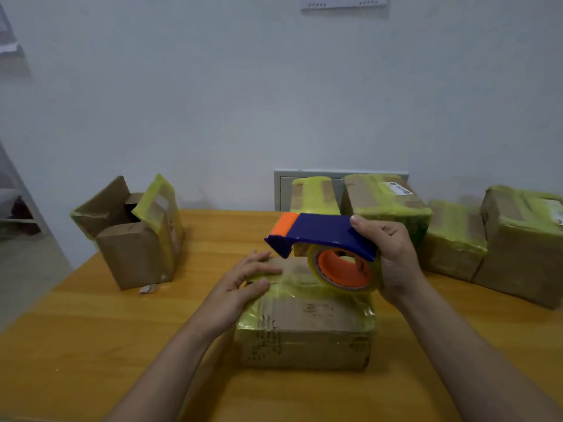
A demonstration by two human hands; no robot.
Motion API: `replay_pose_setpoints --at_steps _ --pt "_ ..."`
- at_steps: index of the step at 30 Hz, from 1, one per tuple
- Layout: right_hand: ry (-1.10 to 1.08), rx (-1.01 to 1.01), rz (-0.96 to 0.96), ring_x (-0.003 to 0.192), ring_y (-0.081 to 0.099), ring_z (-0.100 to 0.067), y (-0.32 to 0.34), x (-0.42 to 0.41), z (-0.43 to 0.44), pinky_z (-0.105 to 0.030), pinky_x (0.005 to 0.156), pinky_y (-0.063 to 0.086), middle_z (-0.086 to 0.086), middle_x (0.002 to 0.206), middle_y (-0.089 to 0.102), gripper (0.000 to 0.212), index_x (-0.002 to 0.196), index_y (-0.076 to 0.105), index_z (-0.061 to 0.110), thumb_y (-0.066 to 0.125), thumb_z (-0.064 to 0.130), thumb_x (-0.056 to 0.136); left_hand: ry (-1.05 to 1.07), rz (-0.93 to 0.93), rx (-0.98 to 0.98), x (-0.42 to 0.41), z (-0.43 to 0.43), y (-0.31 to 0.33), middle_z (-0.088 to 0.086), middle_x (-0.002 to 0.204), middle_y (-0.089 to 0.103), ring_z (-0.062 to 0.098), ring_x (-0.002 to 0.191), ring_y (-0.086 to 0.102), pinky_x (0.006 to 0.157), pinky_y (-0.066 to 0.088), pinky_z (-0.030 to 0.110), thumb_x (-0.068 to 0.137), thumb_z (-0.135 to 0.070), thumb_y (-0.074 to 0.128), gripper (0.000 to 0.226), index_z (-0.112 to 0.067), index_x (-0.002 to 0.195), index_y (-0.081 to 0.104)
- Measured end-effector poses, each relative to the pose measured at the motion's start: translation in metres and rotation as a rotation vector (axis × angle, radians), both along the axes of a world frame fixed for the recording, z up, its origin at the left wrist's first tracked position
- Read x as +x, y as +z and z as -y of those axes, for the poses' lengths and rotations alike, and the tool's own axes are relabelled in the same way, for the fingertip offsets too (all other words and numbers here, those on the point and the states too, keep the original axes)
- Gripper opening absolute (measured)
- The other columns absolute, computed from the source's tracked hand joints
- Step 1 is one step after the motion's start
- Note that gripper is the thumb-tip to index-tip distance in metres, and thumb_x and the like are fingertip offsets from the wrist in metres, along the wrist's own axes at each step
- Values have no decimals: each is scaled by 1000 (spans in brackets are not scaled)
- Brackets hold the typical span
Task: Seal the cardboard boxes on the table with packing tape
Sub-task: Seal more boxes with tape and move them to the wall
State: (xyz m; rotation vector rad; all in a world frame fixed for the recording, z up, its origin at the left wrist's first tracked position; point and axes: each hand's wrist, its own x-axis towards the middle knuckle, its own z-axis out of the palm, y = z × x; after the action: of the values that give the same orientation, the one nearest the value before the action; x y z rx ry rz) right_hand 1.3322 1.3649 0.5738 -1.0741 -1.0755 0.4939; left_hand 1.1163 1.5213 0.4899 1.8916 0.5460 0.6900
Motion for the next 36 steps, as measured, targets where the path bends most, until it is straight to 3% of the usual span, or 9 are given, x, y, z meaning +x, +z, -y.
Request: replay_pose_setpoints --at_steps 4,6,9,11,14,18,23,27,36 --pt "56 -103 77 56 60 -13 -14 5 0 -19 63 48 0 57 65 34 61 73 21 57 29 90 10 47 13 3 6 1 -32 146 52 -7 150 26 122 22 29 98 -35 65 25 -40 120 75" --pt "78 -127 45 56 62 -13 -18 8 -1 -18 61 48 -3 60 67 30 67 75 14 58 27 89 121 -18 178 2 3 4 -28 141 59 -7 146 34 118 29 28 95 -25 73 25 -36 117 75" --pt "104 -165 13 56 62 -14 -19 12 -1 -17 60 49 -4 60 68 32 65 75 17 57 29 89 322 -116 473 0 6 25 -24 120 69 -4 116 58 91 49 23 88 -18 81 35 -38 115 73" --pt "122 -183 1 55 62 -13 -19 13 -2 -17 59 48 -4 60 67 33 64 75 17 57 30 89 350 -64 263 3 9 41 -13 104 76 3 92 69 72 53 22 93 -13 74 28 -30 115 74" --pt "139 -190 -11 54 61 -11 -21 13 -3 -15 58 48 -3 59 67 34 64 75 17 55 28 89 235 4 -215 10 14 56 8 94 79 15 76 72 67 57 26 104 -15 58 20 -14 116 74" --pt "164 -171 -32 51 59 -9 -21 16 -3 -15 56 47 1 56 64 35 60 73 19 53 25 88 115 25 -457 14 16 56 9 83 77 12 68 69 67 58 22 107 -18 53 26 -9 110 78" --pt "201 -126 -63 45 54 -5 -25 21 -3 -14 52 44 7 50 59 42 53 68 26 49 17 89 84 174 -685 21 15 56 16 90 75 13 66 67 60 57 19 85 -22 69 26 -6 101 81" --pt "228 -82 -106 46 54 -5 -28 24 -3 -14 52 43 4 51 59 41 55 68 22 47 14 89 82 189 -745 26 17 57 14 87 75 10 64 69 56 56 18 83 -20 70 23 -8 98 82" --pt "237 -46 -162 52 57 -13 -36 26 -4 -20 56 47 -3 58 62 30 65 70 14 59 27 90 214 17 -494 33 25 54 7 76 72 9 60 59 58 46 21 99 -5 63 13 -6 105 75"
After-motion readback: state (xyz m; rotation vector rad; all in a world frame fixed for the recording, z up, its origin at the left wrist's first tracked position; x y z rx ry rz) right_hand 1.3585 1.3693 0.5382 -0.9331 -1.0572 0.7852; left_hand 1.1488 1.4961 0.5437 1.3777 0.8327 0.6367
